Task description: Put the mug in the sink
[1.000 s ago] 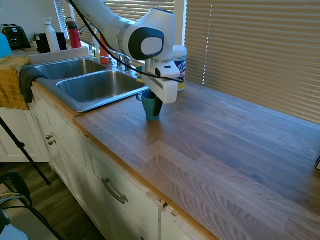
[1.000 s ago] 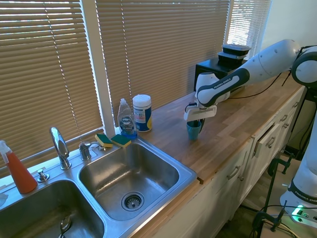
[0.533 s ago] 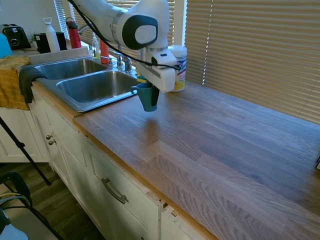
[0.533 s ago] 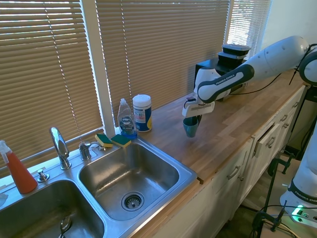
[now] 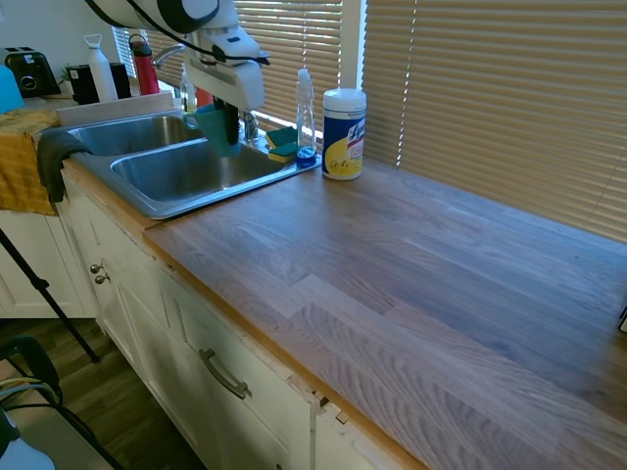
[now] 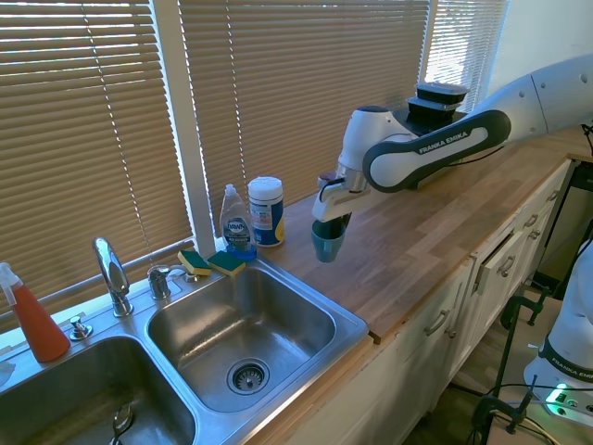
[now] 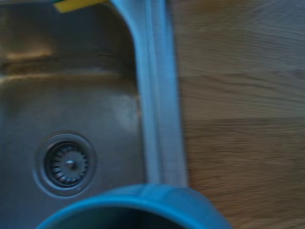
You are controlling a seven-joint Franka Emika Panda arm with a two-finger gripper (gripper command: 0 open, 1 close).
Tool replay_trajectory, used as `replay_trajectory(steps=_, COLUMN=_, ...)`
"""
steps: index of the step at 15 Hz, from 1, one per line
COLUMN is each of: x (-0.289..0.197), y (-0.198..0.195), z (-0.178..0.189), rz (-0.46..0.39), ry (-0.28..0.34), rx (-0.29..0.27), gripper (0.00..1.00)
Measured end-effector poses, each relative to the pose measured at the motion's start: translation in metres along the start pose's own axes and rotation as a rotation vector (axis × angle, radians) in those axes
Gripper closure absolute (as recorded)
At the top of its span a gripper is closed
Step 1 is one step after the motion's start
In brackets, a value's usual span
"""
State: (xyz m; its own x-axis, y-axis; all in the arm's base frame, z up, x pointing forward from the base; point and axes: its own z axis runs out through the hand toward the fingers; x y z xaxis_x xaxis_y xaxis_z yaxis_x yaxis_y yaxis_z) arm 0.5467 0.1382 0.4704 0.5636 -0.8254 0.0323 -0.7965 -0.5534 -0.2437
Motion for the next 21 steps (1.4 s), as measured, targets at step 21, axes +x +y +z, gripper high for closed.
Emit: replay_trajectory(steps=21, x=-0.066, y=-0.193, z=0.219, rz=0.015, ry=-0.100, rx=0.062, gripper=1.00)
